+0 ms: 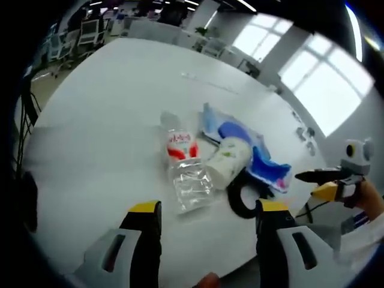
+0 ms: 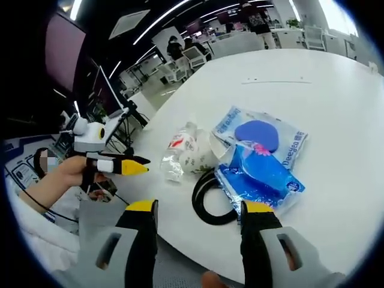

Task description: Arrange the tabletop items into an orderly group along one side of the table until the central work area is clear of visible clutter.

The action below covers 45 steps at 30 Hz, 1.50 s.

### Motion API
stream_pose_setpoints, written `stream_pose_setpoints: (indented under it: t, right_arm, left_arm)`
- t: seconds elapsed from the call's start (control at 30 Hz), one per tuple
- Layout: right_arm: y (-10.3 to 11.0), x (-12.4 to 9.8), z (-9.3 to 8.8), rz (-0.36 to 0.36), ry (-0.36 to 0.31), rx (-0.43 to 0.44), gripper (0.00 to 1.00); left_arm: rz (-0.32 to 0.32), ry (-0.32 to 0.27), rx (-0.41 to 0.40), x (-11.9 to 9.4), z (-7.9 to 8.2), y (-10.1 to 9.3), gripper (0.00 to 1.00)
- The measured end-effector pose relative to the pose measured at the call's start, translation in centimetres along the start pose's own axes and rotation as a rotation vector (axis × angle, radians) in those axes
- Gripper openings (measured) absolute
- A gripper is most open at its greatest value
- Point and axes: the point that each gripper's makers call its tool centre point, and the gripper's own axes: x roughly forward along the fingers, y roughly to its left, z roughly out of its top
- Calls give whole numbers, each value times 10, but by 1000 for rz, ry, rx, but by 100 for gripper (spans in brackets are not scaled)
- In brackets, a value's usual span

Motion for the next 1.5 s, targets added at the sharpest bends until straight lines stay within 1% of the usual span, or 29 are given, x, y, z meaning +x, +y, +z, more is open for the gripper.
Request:
stream_pose_setpoints:
  t: [0.37,0.6,0.93,1.07,1.17,1.23,1.37,1.5]
  right_arm:
    - [5,6,8,16,-3,-9,53]
    - [6,7,8,16,0,-10,53]
    - [10,9,6,27,9,-15,52]
    - [10,10,6,30,17,-14,52]
    - [10,9,10,33,11,-15,52]
    - [10,10,10,32,14,-17,52]
    - [11,13,11,35,9,-18,52]
    - [16,15,7,47,16,-24,52]
  left_arm:
    - [12,16,18,14,4,2,59]
    - [27,19,18,23,6,4,58]
    - [60,51,49,41,0,6,56]
    - [78,57,44,44,-1,13,56]
    - [91,43,28,46,2,17,55]
    - [96,51,20,48,0,19,55]
    - [116,73,48,52,-3,22,55]
    - [120,80,35,59,-2,22,54]
